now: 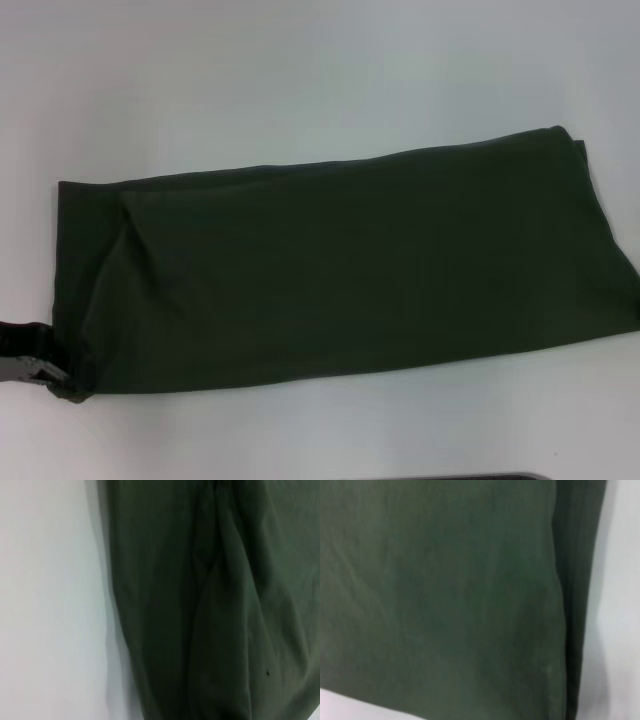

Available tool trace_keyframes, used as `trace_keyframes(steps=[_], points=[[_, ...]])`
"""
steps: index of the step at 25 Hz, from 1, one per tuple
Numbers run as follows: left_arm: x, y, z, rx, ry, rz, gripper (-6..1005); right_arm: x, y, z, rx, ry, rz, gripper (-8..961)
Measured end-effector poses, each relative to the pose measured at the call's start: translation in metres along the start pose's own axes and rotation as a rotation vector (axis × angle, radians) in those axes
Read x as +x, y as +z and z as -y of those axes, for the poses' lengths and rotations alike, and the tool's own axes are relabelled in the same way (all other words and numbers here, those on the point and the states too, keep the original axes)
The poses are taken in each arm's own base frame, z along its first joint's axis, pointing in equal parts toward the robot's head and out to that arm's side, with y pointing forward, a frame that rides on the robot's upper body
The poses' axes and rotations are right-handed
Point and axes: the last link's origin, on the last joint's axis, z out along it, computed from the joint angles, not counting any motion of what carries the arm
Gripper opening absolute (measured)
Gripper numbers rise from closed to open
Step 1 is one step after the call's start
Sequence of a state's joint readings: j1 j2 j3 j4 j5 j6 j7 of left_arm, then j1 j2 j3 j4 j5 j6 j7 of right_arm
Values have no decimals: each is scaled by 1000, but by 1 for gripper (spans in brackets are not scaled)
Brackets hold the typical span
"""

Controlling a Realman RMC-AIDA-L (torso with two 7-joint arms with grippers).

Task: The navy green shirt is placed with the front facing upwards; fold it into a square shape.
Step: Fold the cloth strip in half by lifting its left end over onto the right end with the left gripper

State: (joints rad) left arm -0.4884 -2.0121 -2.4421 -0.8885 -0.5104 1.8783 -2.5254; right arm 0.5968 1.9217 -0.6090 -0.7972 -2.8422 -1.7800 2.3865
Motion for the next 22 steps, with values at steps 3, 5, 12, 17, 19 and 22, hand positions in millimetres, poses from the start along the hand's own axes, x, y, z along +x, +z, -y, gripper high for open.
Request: trace_keyframes(steps=[3,5,12,17,19,22], points=[[0,-1,1,4,0,-4,23,1,2,-3,-13,-12,-10,13],[2,-3,2,10,-4,-17,27,2,2,-5,-23,-15,-15,14],[3,-4,3,15,-3,-19,40,7,6,-7,-45,-18,-29,14],[2,-11,8,-10,-35,-72,50,5,-1,-11,-101,-22,-2,15],[1,-13,11,-3,-46,-81,53,5,-4,-11,-115,-17,14,15],[-2,-20,17,17,-66,-103,59,5,-6,-9,-122,-9,32,96]])
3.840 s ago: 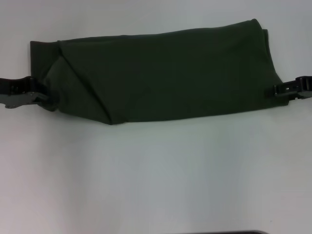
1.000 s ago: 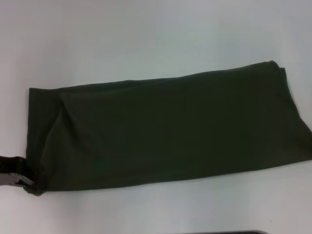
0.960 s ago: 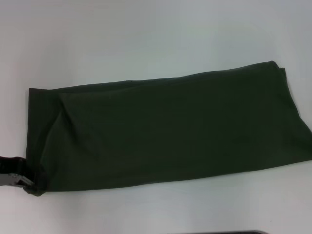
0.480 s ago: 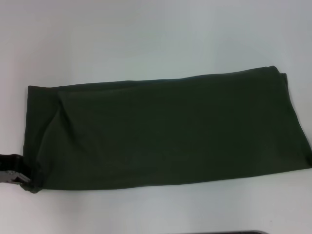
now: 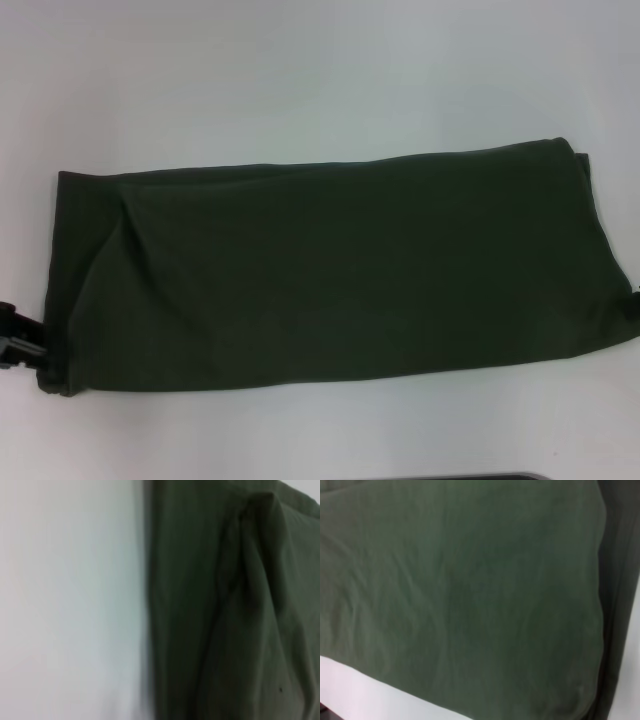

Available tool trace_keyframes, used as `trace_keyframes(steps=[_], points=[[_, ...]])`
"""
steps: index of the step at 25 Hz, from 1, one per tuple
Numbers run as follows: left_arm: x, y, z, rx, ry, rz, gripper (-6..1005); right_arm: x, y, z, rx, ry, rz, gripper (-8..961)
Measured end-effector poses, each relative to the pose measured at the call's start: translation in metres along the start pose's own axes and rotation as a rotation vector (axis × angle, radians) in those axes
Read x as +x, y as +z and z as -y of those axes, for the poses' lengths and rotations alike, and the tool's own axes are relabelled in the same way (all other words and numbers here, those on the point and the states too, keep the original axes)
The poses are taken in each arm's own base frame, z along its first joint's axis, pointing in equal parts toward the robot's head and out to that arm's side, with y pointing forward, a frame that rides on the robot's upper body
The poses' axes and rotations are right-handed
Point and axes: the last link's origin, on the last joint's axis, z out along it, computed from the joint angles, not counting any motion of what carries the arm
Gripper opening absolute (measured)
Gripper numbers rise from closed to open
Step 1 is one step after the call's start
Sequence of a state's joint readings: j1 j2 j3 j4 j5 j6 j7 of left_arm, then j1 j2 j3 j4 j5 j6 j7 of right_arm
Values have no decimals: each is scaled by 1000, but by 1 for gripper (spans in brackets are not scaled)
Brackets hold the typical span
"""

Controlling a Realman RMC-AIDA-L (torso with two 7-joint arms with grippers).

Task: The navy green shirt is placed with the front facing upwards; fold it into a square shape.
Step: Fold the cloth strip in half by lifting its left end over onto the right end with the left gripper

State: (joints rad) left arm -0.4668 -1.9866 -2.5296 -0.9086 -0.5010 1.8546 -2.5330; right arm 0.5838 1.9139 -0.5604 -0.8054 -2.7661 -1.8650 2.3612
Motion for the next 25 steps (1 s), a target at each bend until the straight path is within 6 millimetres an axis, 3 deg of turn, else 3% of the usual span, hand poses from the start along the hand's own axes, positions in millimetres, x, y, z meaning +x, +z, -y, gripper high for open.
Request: trace_keyframes(steps=[2,4,8,13,15,20,25], points=[[-1,-11,5,14,-21,-39,63,0,-4,2,2,6,10,177],[-1,-19,9,22,-38,-73,247,0,-10,5,8,14,24,253],[3,-40,12,9,-49,-179,380,-4,-31,9,-7,21,115,394],[19,-61,-5,-114,74,-366,593,-19,-57,-8,-182,-120,374,527],[24,-60,-16,-188,163,-423,690,-21,-58,-16,-276,-216,488,577],[29,-40,-39,-340,410,-535,697,-20,-47,-26,-425,-383,677,677],[31,-21,-36,-389,408,-582,695,-9,-25,-31,-501,-487,733,684]])
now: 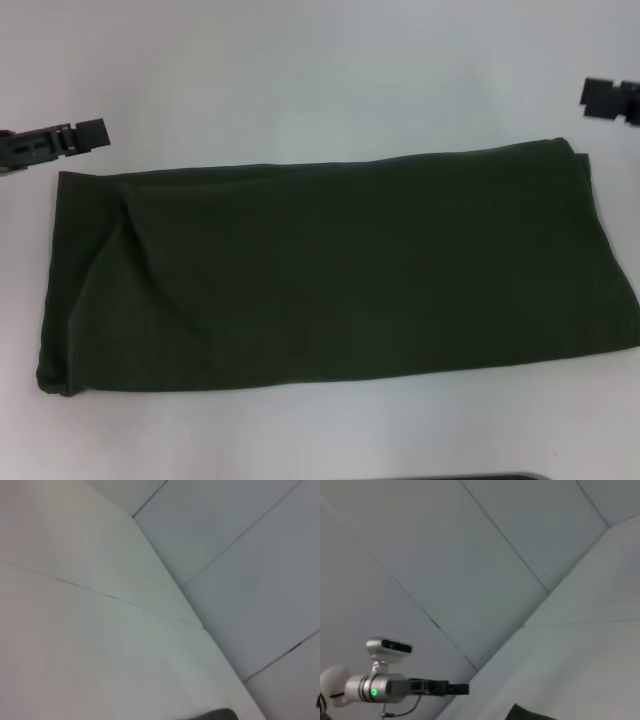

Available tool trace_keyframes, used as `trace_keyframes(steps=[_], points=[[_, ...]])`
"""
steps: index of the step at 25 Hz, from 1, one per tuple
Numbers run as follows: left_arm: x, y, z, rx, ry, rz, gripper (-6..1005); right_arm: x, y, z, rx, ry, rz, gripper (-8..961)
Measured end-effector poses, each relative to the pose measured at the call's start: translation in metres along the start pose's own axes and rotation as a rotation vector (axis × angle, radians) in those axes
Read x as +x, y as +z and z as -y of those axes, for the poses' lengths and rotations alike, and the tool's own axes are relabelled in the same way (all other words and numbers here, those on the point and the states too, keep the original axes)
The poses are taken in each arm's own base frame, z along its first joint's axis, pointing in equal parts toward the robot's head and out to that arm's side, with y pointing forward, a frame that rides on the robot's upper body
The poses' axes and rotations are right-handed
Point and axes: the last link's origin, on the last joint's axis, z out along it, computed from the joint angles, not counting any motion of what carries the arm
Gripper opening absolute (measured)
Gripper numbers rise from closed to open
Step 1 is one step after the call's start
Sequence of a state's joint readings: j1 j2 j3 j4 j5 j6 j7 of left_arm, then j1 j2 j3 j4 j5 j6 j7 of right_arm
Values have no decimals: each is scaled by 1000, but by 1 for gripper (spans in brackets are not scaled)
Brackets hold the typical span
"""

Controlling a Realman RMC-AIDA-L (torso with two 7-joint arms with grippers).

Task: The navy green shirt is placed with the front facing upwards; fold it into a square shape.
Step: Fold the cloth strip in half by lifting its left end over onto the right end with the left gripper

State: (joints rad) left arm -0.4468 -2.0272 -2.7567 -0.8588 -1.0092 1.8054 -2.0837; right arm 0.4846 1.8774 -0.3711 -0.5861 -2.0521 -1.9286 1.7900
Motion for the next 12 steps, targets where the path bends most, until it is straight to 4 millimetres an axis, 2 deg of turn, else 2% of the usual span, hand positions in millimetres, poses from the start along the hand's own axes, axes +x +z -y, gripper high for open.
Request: trace_keyframes(steps=[6,12], points=[[-13,4,1,-30,-54,22,692,29,8,12,105,9,-66,674],[-22,3,-2,-49,-272,137,690,45,6,17,161,110,-96,674]])
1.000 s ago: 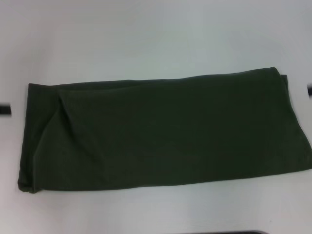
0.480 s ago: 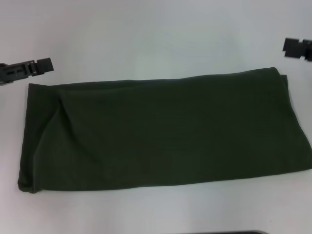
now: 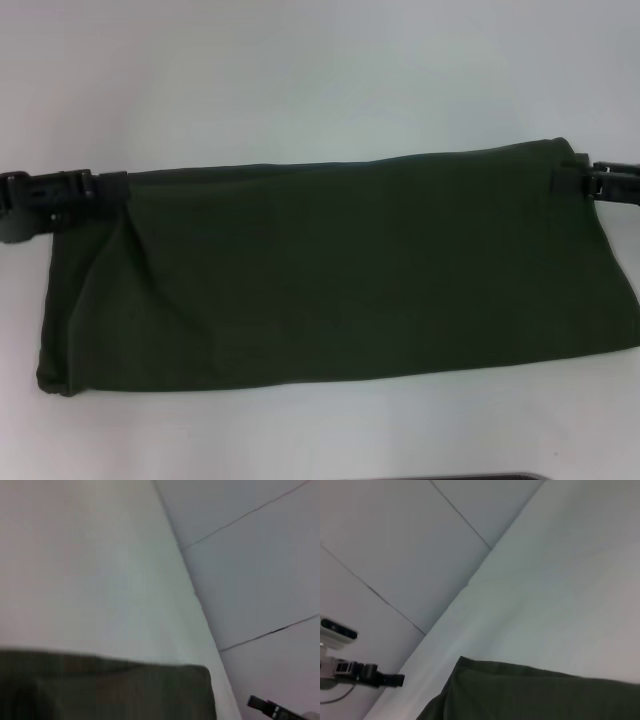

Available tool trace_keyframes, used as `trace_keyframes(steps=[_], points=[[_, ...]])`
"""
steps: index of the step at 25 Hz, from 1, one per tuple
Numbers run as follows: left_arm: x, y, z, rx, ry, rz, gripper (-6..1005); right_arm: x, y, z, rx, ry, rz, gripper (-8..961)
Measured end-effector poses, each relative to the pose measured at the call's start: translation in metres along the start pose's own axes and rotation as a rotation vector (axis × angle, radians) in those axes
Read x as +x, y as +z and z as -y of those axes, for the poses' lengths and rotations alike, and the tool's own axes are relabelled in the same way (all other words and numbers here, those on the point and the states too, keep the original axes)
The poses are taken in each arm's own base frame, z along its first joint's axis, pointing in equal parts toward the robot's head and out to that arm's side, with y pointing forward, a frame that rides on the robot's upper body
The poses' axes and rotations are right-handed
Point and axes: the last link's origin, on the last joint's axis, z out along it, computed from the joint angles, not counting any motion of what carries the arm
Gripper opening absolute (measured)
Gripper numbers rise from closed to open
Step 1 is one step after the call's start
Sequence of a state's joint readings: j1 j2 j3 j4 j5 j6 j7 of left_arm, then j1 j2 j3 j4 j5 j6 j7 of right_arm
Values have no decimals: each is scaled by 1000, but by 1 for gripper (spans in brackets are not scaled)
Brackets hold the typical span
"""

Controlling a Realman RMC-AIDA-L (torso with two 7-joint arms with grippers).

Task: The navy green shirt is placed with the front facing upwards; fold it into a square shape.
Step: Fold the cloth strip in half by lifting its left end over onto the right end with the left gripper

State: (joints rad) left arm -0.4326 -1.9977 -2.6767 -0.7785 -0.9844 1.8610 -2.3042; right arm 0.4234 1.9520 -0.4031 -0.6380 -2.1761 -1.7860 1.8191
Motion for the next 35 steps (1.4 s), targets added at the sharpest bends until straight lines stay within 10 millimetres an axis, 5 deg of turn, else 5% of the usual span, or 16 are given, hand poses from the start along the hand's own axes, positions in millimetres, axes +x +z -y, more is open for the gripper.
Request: trace_keyframes(steps=[13,25,35], points=[[-3,34,27,142,-205,71,691,-20,-12,2,23,154,-14,673],[-1,37,48,306,-210,84,690,-22,-11,2,18,173,-14,674],[9,21,41,308,-181,99,691,-25,-11,1,16,171,-17,673]])
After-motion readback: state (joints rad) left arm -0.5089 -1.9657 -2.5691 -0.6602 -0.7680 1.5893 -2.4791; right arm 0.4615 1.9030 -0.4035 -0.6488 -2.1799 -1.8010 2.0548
